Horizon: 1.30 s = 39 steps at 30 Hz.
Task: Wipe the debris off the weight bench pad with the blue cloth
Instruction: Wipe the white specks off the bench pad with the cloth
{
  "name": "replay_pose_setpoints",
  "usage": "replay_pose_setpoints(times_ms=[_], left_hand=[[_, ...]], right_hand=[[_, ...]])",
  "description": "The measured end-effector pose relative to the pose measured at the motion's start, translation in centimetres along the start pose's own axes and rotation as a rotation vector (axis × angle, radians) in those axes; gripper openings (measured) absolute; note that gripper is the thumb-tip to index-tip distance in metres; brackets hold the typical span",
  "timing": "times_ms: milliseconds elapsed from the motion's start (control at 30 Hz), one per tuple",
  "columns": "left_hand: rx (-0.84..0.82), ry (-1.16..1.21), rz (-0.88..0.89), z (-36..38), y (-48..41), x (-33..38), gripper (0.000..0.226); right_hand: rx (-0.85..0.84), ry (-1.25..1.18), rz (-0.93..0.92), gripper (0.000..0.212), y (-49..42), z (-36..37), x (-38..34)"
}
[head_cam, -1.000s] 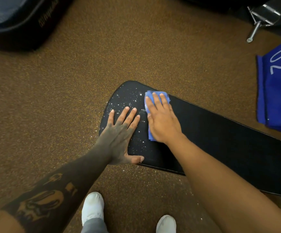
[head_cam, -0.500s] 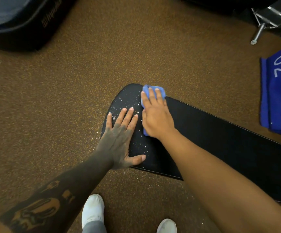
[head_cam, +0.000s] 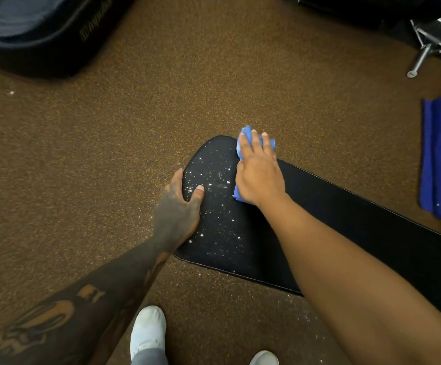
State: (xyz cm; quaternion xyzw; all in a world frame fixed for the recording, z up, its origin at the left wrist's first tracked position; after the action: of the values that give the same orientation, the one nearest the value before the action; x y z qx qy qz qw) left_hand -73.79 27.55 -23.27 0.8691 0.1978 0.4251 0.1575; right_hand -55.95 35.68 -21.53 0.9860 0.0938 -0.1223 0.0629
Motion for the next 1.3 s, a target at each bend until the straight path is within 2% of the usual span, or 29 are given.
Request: replay_pose_setpoints(times_ms=[67, 200, 267, 367, 400, 533, 700, 833, 867, 900, 1000, 1033, 1200, 1233, 1300], left_hand=[[-0.059, 0.097, -0.011, -0.4, -0.6, -0.5, 0.060], [-0.129, 0.226, -0.036, -0.8, -0.5, -1.6, 0.056], [-0.141, 0.283, -0.079, -0.5, -0.4, -2.3, 0.055], [-0.156, 0.369, -0.128, -0.1, -0.6, -3.0, 0.052], [-0.159, 0.397, -0.138, 0.0, -0.6, -3.2, 0.051], [-0.198, 0.564, -0.191, 0.3, -0.8, -4.0, 0.045], [-0.237, 0.678, -0.214, 0.7, -1.0, -4.2, 0.044], [-0.270, 0.802, -0.251, 1.0, -1.0, -4.2, 0.041], [-0.290, 0.819, -0.252, 1.2, -1.1, -4.2, 0.041], [-0.308, 0.826, -0.244, 1.4, -1.1, -4.2, 0.040], [-0.329, 0.868, -0.280, 1.6, -1.2, -4.5, 0.041], [-0.325, 0.893, -0.301, 1.8, -1.3, -4.8, 0.041], [-0.355, 0.948, -0.362, 2.2, -1.2, -4.8, 0.040], [-0.365, 0.954, -0.371, 2.2, -1.2, -4.7, 0.041], [-0.372, 0.962, -0.382, 2.1, -1.1, -4.6, 0.042]], right_hand=[[0.003, 0.014, -0.017, 0.062, 0.0, 0.2, -1.2], [-0.059, 0.050, -0.251, 0.061, 0.9, 0.6, -2.3], [-0.053, 0.033, -0.214, 0.061, -0.4, 0.4, -1.4], [-0.016, 0.024, -0.057, 0.061, -1.5, 0.4, -1.9], [-0.012, 0.023, -0.073, 0.061, -1.2, 0.5, -2.9], [-0.095, 0.015, -0.322, 0.061, -0.1, 1.3, -4.9], [-0.033, 0.014, -0.127, 0.059, -1.9, 0.9, -4.7], [-0.122, 0.059, -0.404, 0.059, -0.1, 1.5, -7.1], [-0.126, 0.061, -0.410, 0.060, -0.4, 1.3, -6.6], [-0.111, 0.056, -0.361, 0.061, -1.1, 1.2, -5.7], [-0.062, -0.010, -0.063, 0.068, -2.6, 0.6, -3.7], [-0.056, -0.012, -0.030, 0.070, -2.5, 0.7, -4.2], [-0.125, 0.133, -0.351, 0.064, 0.4, 1.6, -6.6], [-0.120, 0.150, -0.331, 0.062, -0.1, 1.5, -5.6], [-0.093, 0.134, -0.150, 0.060, -1.7, 1.1, -3.2]])
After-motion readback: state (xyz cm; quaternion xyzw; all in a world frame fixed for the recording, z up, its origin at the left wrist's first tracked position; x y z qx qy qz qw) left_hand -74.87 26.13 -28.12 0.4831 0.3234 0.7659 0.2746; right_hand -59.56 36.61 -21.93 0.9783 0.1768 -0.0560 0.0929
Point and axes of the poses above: each hand's wrist, its own y-axis away from the middle knuckle, its own z-axis out of the palm, x = y × z, the point moved 5 cm from there along -y, towards the middle knuckle, and after that the axes turned 5 degrees about -z, right-handed, at the moved point
